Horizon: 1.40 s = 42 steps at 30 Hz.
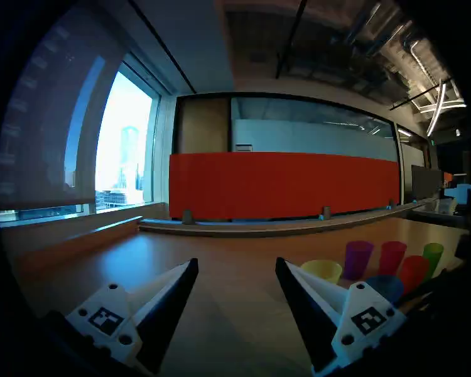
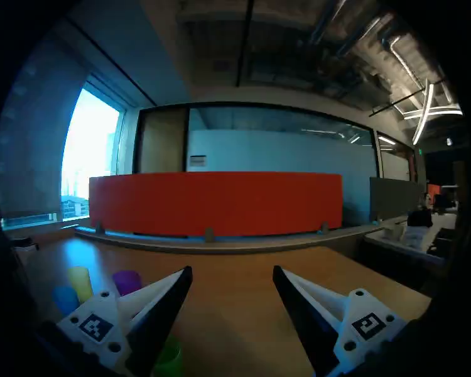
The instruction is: Pour water
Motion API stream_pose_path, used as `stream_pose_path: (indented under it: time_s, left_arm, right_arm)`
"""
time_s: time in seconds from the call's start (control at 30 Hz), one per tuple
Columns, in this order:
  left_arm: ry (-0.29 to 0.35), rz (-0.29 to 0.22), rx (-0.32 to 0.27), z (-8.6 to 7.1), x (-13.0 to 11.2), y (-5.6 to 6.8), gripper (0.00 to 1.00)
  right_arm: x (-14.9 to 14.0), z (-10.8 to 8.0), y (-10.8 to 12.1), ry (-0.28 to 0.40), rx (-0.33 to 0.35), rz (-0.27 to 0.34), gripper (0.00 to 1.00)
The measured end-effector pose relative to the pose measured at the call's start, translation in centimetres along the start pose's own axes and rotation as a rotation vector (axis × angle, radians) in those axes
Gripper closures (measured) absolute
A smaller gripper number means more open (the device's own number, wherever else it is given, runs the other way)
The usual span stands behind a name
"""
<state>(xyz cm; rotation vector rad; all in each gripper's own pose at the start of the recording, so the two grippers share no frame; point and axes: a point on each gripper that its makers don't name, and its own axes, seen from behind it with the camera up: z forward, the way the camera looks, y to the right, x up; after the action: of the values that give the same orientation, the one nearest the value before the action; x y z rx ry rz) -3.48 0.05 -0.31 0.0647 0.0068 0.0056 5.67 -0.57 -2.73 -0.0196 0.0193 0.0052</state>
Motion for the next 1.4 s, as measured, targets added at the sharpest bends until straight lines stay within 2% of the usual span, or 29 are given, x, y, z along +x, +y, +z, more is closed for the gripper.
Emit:
stream_pose_path:
  time_s: [0.37, 1.0, 1.4]
  left_arm:
    - [-0.023, 0.001, -0.002, 0.12, -0.58, -0.03, 0.09]
    - [-0.025, 0.003, -0.016, -0.03, -0.62, 0.24, 0.09]
    - [-0.026, 0.003, -0.016, -0.07, -0.7, 0.23, 0.09]
  right_arm:
    - [0.24, -0.18, 0.0, 0.003, 0.001, 0.009, 0.0]
    - [0.31, -0.43, 0.55, 0.009, -0.002, 0.011, 0.01]
    - [1.0, -0.19, 0.32, 0.038, 0.013, -0.009, 0.01]
